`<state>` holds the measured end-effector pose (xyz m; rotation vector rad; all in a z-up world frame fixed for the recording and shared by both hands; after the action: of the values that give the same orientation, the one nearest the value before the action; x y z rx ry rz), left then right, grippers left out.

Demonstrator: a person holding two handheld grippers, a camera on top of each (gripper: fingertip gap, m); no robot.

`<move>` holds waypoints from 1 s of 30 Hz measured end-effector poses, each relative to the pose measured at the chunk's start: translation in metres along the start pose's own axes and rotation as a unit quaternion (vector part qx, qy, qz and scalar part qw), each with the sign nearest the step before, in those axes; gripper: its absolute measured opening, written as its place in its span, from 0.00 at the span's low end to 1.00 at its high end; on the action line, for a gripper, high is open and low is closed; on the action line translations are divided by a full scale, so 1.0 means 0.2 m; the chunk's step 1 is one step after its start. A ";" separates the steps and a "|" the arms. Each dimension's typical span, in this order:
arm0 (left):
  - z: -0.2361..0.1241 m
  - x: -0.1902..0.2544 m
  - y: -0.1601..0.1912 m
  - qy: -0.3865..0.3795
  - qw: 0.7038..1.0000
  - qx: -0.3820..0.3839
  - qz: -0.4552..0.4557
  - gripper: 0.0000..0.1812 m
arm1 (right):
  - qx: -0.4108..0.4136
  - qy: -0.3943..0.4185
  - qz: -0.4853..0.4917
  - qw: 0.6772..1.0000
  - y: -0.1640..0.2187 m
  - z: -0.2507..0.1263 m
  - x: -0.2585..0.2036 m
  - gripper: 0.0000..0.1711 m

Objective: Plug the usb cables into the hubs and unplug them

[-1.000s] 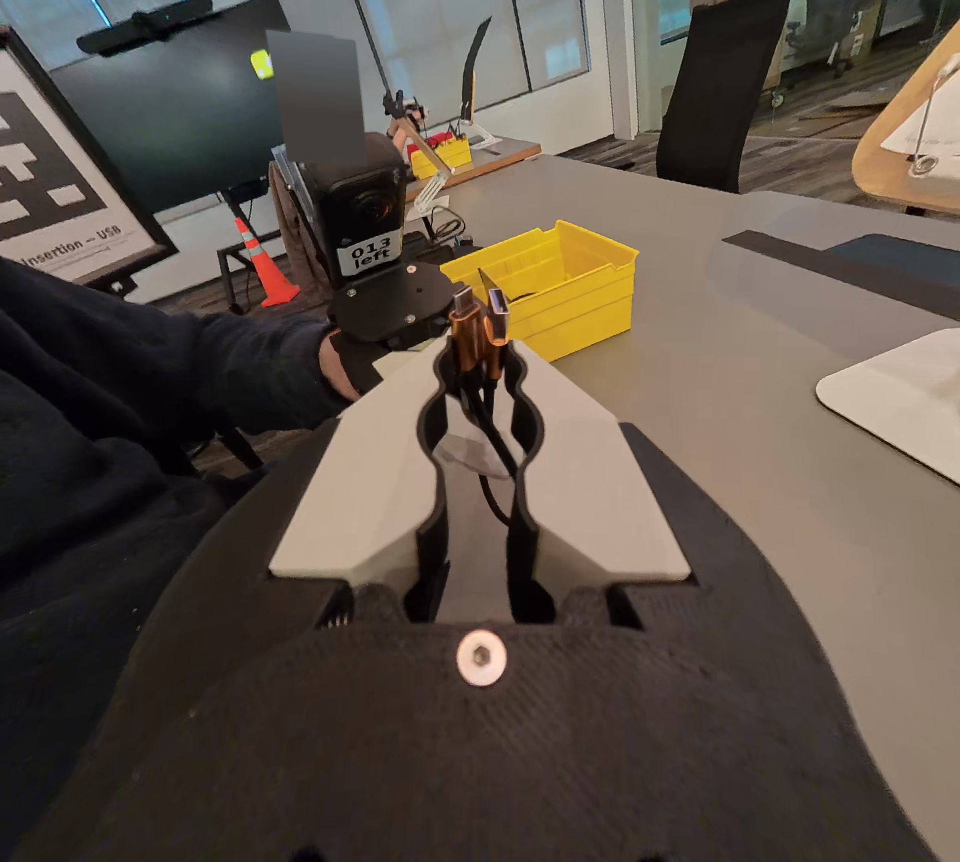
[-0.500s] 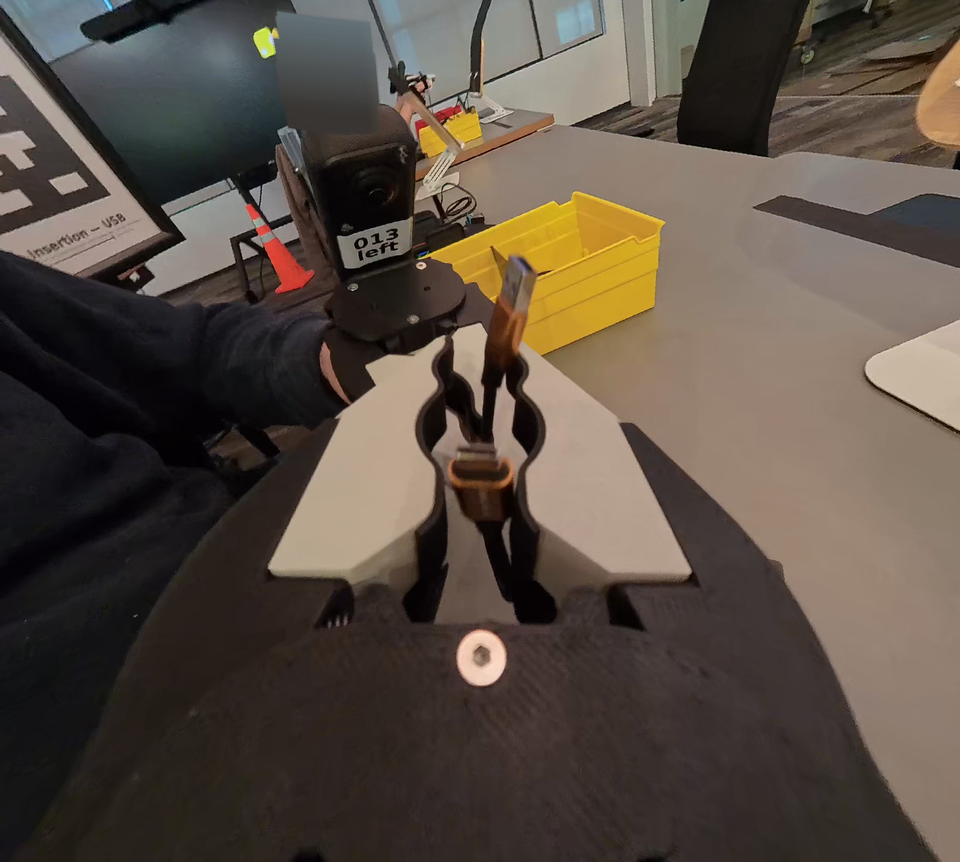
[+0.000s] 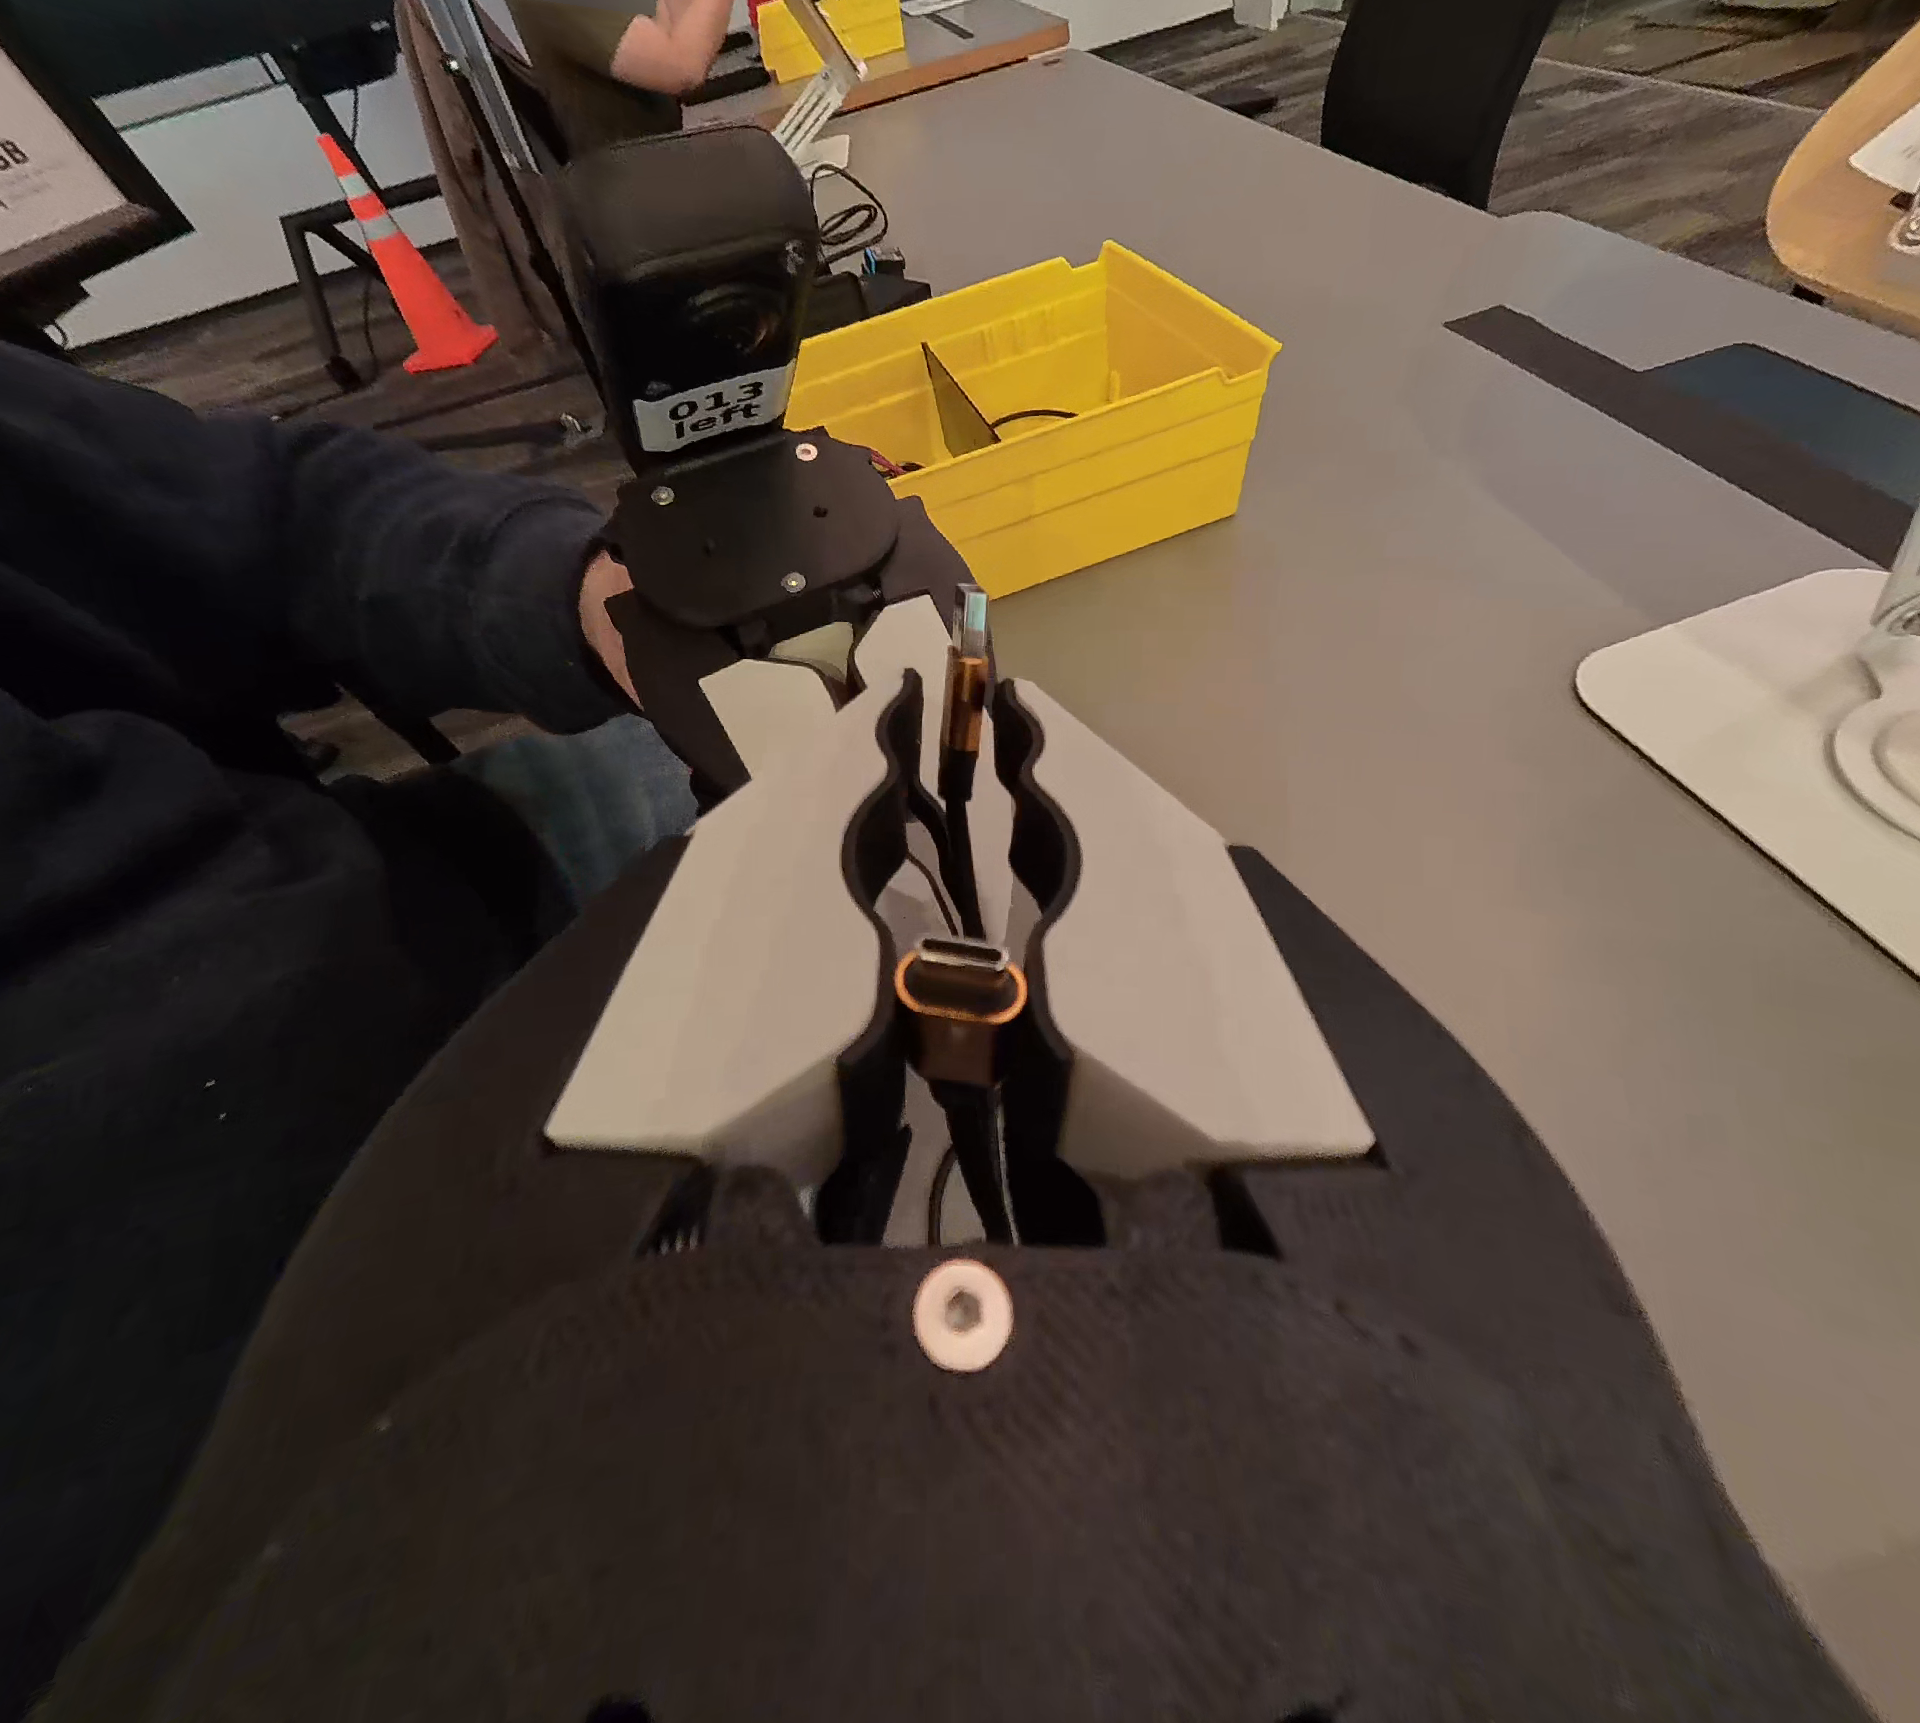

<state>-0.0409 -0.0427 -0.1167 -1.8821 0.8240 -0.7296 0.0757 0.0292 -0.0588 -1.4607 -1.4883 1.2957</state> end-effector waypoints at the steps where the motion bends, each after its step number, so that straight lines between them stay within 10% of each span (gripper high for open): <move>1: 0.00 0.00 0.00 -0.001 1.000 0.001 0.001 0.02 | -0.003 0.001 -0.002 1.000 0.00 0.00 0.00 0.07; 12: 0.02 0.04 -0.02 -0.015 0.999 0.035 0.022 0.00 | -0.056 -0.035 0.005 0.998 0.04 0.17 -0.04 0.08; 18: -0.05 -0.04 -0.01 -0.029 0.997 0.065 -0.025 0.00 | -0.099 0.003 -0.016 0.995 0.01 0.11 0.01 0.28; 30: -0.08 -0.02 -0.08 -0.050 0.997 -0.011 0.063 0.00 | -0.150 0.026 -0.101 0.983 -0.09 0.02 -0.03 0.20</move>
<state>-0.0521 -0.0425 -0.0958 -1.8518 0.8795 -0.5467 0.0661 0.0249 -0.0413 -1.4694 -1.8036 0.9341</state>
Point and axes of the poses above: each gripper's, where its closed fingertips meet, z out along the fingers, y out of its underside, x = y × z across the jaws, the point moved 9 cm from there along -z, back along the fingers, and after that the axes turned 3 degrees about y, right-handed, at the moved point
